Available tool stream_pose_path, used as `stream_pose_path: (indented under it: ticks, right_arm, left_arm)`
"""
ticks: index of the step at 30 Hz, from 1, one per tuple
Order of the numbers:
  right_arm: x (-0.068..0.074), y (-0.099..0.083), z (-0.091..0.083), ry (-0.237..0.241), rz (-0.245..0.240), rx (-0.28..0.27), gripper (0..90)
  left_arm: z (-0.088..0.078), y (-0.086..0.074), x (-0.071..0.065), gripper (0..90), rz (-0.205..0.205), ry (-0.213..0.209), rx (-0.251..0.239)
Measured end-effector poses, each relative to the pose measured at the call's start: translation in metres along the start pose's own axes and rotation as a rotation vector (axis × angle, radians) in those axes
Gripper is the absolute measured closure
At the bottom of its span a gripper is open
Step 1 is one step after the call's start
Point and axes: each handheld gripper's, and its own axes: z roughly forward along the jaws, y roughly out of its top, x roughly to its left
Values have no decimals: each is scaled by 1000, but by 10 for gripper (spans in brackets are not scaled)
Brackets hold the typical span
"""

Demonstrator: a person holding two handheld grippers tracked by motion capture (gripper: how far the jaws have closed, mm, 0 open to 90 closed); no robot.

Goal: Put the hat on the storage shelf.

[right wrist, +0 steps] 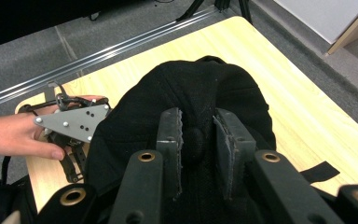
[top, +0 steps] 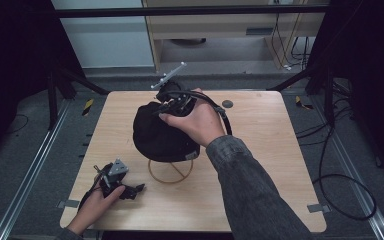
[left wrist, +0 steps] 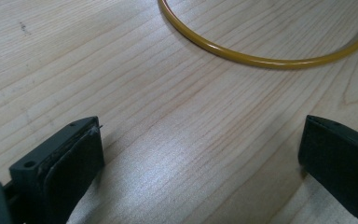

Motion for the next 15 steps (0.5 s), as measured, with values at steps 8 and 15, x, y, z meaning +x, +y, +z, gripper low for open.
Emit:
stream_pose_path:
  ticks: [8,15]
  right_arm:
    - [-1,-2,0,-2,5,4,711]
    - [-3,-3,-4,-2,17,-9,690]
  left_arm:
    - [0,0,0,0,0,0,0]
    - [0,0,0,0,1,-1,0]
